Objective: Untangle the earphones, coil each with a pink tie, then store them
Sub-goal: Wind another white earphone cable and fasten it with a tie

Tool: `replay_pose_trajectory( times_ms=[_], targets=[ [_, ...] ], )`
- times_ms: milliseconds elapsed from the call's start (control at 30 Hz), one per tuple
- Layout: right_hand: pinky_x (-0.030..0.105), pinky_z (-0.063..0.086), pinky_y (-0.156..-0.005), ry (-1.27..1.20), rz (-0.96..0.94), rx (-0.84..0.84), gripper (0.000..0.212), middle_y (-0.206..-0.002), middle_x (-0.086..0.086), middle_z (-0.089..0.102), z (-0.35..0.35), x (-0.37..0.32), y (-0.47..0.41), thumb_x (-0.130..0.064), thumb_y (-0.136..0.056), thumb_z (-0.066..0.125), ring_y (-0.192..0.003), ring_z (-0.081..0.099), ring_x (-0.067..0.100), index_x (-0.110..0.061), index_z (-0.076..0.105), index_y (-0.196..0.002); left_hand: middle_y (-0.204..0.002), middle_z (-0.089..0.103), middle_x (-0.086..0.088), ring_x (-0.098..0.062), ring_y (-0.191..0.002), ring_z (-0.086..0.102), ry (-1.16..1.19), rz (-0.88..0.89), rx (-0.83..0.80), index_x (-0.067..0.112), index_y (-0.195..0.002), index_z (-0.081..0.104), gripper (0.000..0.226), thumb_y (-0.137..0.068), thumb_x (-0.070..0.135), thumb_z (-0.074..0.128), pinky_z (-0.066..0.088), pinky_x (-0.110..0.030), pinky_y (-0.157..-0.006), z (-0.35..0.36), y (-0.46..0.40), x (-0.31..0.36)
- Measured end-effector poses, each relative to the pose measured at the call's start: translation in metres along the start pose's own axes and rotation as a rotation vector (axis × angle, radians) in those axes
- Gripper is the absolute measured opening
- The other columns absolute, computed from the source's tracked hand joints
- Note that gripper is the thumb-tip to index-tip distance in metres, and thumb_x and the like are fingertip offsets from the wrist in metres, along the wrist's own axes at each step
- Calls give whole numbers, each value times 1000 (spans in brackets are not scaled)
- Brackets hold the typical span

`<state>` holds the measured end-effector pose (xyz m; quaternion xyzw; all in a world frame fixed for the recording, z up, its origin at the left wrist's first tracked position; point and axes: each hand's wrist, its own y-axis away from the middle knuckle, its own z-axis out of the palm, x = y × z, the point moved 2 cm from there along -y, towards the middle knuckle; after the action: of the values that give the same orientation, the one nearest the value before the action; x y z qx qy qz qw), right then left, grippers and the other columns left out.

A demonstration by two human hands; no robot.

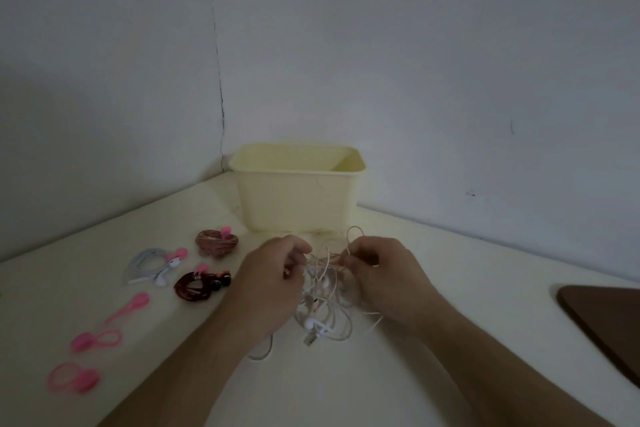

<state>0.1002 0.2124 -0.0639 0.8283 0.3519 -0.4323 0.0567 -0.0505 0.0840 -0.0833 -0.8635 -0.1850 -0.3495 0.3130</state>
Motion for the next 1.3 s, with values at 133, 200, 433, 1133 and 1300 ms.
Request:
replay_pose_trajectory(
  times_ms=[133, 200, 433, 1133, 1300],
  targets=[
    [31, 48, -74, -554, 77, 184, 28, -78, 9, 76, -30, -4, -4, 0, -100, 53, -79, 69, 20, -11, 64, -78, -96, 70, 12, -3, -90, 67, 1, -96, 39, 29, -103, 69, 34, -91, -1, 61, 53, -19, -81, 0, -4, -10],
    [36, 50, -75, -780, 100, 240, 27, -71, 13, 68, -47, -6, -8, 0, -104, 48, -76, 67, 28, -9, 61, -83, -95, 70, 9, -6, -90, 67, 1, -119, 69, 26, -100, 69, 37, -89, -6, 57, 53, -22, -84, -2, -5, -13],
    [34, 40, -63, -967, 48, 325, 22, -67, 4, 39, -86, -14, -15, -9, -108, 50, -58, 39, 22, -13, 65, -92, -100, 67, 5, -9, -90, 64, 10, -146, 99, 22, -109, 65, 42, -86, -11, 52, 47, -15, -75, -5, -7, -15],
    [40, 36, -103, 511, -499, 245, 32, -112, 9, 66, -7, -28, 9, -13, -73, 57, -114, 58, 29, -11, 74, -100, -79, 68, 11, -3, -73, 63, -99, -159, -104, 37, -87, 68, 33, -86, 4, 67, 50, -18, -71, -5, 3, -2],
    [42, 42, -103, 429, -358, -139, 25, -107, -1, 67, 14, -29, 16, -34, -102, 54, -109, 57, 20, -20, 75, -103, -80, 69, 12, -2, -78, 63, -64, 3, -112, 34, -90, 71, 32, -90, 3, 68, 44, -12, -65, -2, 3, 12]
  ],
)
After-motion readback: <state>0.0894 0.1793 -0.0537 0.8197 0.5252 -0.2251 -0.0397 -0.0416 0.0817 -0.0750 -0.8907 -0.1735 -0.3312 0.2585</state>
